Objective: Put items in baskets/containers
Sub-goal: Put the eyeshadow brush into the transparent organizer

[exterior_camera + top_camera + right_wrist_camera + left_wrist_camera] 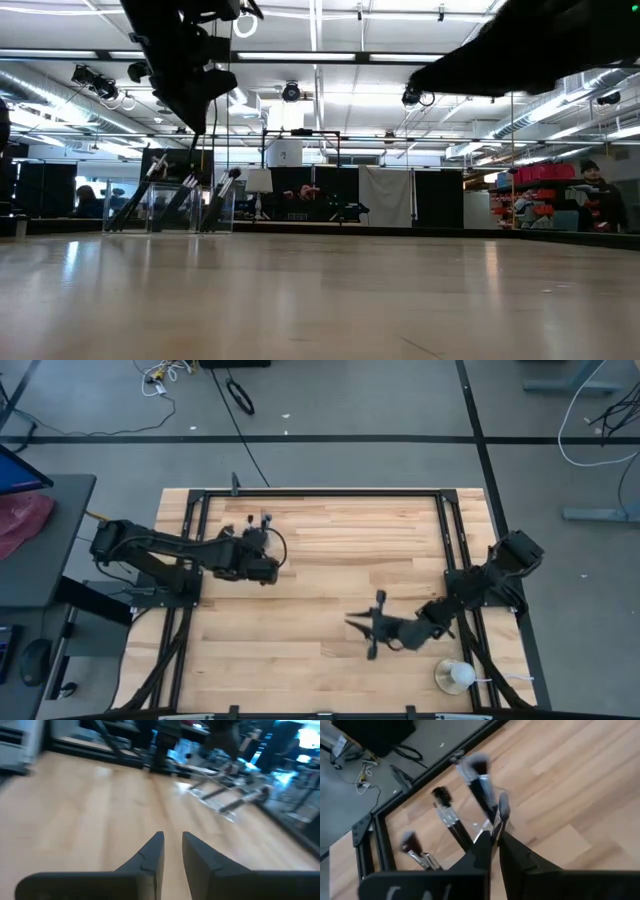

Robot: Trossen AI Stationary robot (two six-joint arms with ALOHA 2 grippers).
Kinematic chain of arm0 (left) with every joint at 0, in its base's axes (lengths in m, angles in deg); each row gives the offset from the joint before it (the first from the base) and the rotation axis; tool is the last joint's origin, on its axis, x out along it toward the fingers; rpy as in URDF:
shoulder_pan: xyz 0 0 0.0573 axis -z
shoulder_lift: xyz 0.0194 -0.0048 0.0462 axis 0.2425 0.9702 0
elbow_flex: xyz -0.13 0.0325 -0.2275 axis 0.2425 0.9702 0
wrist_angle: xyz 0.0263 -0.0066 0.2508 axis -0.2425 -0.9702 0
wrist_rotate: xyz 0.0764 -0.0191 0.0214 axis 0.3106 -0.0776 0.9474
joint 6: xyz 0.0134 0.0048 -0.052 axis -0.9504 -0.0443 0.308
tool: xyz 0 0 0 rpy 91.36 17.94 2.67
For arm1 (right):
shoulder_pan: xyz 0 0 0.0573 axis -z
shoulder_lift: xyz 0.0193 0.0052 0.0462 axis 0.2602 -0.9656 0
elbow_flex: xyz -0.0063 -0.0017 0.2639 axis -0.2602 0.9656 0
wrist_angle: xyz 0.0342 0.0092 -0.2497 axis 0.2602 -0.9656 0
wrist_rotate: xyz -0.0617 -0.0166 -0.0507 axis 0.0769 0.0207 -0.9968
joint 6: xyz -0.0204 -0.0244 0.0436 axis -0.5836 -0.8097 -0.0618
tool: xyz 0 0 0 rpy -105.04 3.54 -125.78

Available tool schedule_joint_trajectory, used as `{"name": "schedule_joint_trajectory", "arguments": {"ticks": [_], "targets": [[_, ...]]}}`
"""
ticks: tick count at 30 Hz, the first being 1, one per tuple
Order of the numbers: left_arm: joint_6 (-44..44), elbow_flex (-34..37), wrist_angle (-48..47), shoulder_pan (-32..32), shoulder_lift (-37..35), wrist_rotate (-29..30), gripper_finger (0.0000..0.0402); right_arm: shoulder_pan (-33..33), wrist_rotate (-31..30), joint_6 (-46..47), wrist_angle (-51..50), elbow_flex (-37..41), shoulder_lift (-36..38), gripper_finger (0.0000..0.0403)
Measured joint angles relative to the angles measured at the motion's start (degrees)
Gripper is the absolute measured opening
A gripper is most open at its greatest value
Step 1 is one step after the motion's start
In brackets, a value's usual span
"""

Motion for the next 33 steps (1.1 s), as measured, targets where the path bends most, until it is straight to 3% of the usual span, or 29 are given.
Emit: {"name": "schedule_joint_trajectory", "arguments": {"ticks": [6,15,22,33], "targets": [[-1.80,0.00,2.44,-1.68,-0.38,-2.50,0.0022,7.89,1.50,-1.20,-0.38,0.00,0.00,0.0073],[4.41,-0.04,-3.01,1.66,-4.14,-3.87,0.0020,15.67,14.57,-0.92,-0.26,0.00,0.00,0.0073],[17.94,0.39,-20.06,1.61,-3.80,-3.44,0.0023,16.46,19.82,2.69,-0.73,-0.02,0.00,0.0073],[20.19,7.56,-15.87,0.94,-4.39,-0.37,0.0024,14.65,23.19,3.65,-1.93,-0.02,0.00,0.0073]]}}
